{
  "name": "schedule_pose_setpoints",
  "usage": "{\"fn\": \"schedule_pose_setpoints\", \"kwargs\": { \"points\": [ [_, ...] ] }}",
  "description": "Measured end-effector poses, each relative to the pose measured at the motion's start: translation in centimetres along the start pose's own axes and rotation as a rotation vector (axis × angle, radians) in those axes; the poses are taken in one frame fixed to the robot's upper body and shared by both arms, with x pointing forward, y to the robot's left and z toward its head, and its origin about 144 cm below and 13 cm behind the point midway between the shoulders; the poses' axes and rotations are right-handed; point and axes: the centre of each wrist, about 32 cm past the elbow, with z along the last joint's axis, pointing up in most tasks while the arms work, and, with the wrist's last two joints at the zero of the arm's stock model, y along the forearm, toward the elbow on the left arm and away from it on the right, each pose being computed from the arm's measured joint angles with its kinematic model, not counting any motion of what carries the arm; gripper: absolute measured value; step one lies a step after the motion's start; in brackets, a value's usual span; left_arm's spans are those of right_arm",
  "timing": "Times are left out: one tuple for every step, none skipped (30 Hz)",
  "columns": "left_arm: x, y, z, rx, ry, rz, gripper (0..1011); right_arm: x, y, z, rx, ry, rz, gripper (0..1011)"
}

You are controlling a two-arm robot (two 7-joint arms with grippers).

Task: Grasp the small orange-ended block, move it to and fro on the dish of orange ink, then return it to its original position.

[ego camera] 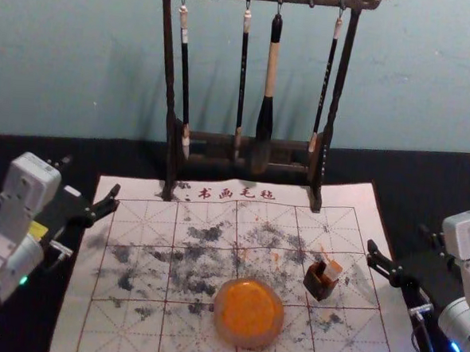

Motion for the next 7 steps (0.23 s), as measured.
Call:
{"fn": "schedule_pose_setpoints", "kwargs": {
  "points": [
    [0.00, 0.00, 0.00, 0.000, 0.000, 0.000, 1001, 0.00, 0.00, 0.00, 0.000, 0.000, 0.000, 1000],
    [0.00, 0.00, 0.00, 0.000, 0.000, 0.000, 1001, 0.00, 0.00, 0.00, 0.000, 0.000, 0.000, 1000],
    [0.00, 0.00, 0.00, 0.000, 0.000, 0.000, 1001, 0.00, 0.00, 0.00, 0.000, 0.000, 0.000, 1000],
    [0.00, 0.00, 0.00, 0.000, 0.000, 0.000, 1001, 0.00, 0.00, 0.00, 0.000, 0.000, 0.000, 1002],
    [0.00, 0.00, 0.00, 0.000, 0.000, 0.000, 1001, 0.00, 0.00, 0.00, 0.000, 0.000, 0.000, 1002],
    [0.00, 0.00, 0.00, 0.000, 0.000, 0.000, 1001, 0.00, 0.00, 0.00, 0.000, 0.000, 0.000, 1000],
    [0.00, 0.00, 0.00, 0.000, 0.000, 0.000, 1001, 0.00, 0.00, 0.00, 0.000, 0.000, 0.000, 1000]
  ]
}}
